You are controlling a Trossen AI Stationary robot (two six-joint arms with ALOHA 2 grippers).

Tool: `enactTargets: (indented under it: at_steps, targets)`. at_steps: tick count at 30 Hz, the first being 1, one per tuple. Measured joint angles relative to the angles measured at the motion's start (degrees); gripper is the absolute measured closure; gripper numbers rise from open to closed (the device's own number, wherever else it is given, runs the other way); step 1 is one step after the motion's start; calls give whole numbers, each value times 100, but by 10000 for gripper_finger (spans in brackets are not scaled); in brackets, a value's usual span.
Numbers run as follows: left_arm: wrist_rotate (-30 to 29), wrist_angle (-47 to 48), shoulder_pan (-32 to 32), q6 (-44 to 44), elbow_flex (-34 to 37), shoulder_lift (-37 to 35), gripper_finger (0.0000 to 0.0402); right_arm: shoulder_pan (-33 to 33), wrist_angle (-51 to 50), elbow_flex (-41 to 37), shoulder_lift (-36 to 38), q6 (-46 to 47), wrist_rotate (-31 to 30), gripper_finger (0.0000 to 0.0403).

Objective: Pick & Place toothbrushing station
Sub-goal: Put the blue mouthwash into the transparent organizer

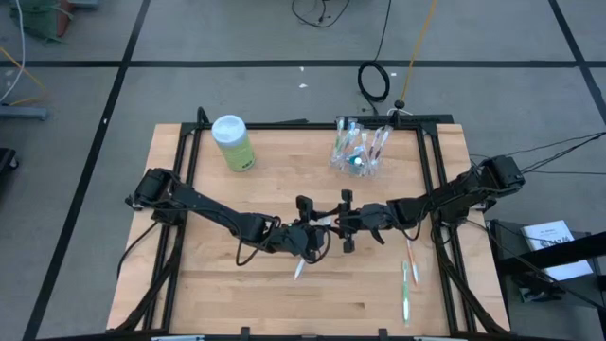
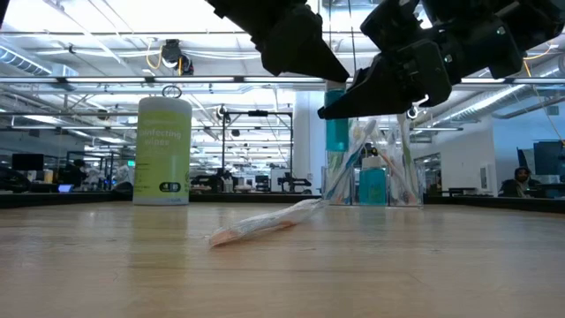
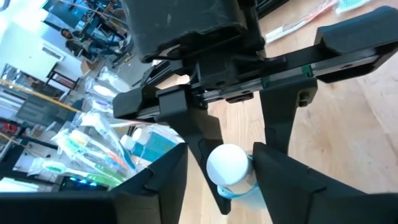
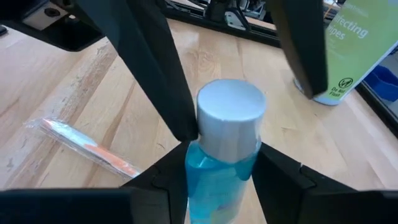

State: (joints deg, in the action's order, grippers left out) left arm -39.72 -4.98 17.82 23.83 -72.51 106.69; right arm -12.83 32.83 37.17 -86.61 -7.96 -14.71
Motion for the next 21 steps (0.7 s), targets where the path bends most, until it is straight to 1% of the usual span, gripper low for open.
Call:
enactTargets:
  at_steps: [3,9,11,13,15,18,19,21]
  targets:
    - [-104,6,0,-1,0,0,207,40,-51,0,0,86,4,262]
    - [-387,7,36,-13,2,0,206,52,-96,0,0,123,-72,259]
    - [-568,47,74,34,2,0,206,46,-143,0,0,116,-361,260]
    - [-853,168,114,46,2,0,206,43,-243,0,0,105,-855,261]
    - [-1142,356,142,48,2,0,206,43,-326,0,0,102,-1540,261]
    - [-1655,709,146,37,10,-66,206,45,-409,0,0,-7,-2807,258]
    - [-1750,814,146,-28,11,-111,206,45,-415,0,0,-82,-3267,257]
    - [-1732,1146,110,-193,11,-321,206,82,-335,0,0,-168,-4096,257]
